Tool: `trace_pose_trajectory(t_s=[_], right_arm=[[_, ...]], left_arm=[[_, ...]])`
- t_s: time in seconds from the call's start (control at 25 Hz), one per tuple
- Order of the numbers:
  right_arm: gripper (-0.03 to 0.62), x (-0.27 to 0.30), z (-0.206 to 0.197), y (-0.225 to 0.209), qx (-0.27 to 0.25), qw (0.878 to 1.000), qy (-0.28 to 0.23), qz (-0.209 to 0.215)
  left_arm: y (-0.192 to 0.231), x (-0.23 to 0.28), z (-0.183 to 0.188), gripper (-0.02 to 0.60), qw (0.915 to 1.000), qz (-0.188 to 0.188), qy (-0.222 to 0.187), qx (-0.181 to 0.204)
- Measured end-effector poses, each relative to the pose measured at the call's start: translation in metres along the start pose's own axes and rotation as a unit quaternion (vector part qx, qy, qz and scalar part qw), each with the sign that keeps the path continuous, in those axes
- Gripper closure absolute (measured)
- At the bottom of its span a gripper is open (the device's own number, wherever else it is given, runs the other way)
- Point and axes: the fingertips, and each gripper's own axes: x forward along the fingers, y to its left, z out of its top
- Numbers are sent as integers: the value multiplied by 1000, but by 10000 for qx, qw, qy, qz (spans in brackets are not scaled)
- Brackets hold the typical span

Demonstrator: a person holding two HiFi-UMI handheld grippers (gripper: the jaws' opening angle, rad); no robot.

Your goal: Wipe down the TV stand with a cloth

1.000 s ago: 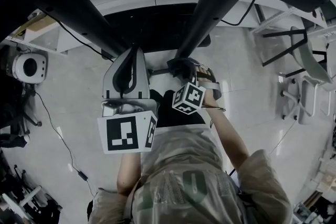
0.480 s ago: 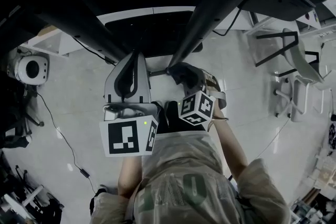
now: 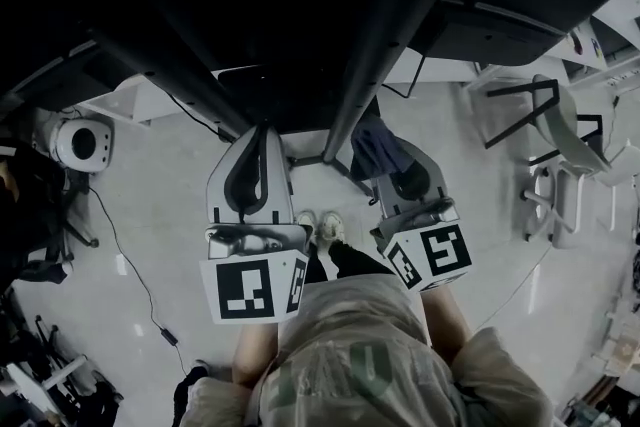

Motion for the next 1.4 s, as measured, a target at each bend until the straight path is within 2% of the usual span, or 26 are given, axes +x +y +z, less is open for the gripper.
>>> trace_pose_trajectory(t_s=[0.12,0.36,0.52,0.64,0.76,0.88,1.04,1.12,1.2,1.4], right_arm=[[537,1,14,8,404,9988,-233,155],[537,6,47,39,220,9975,-637,231],[537,16,88,69,-294,9940,-1049,-19],[537,27,140,99,-1310,9824,-1277,-376],[537,44,202,135,-2449,9567,-1383,-749],[537,47,262,161,-3215,9260,-1580,-1189],[537,48,345,186,-4057,8698,-2144,-1813],[537,47,378,196,-4331,8457,-2322,-2080],[537,46,404,206,-4539,8267,-2437,-2264],[537,43,440,231,-4830,7954,-2730,-2441]], left_arm=[[5,-4,9,566,9998,120,-92,106],[23,-13,26,567,9992,45,-327,204],[48,-22,50,567,9979,-69,-564,302],[64,-30,59,567,9977,-167,-576,303],[83,-30,71,567,9971,-200,-641,364],[94,-30,92,567,9955,-274,-773,473],[104,-29,119,567,9925,-425,-975,602],[108,-31,127,567,9912,-461,-1058,649],[112,-32,132,566,9904,-471,-1112,674],[123,-35,130,567,9909,-436,-1114,624]])
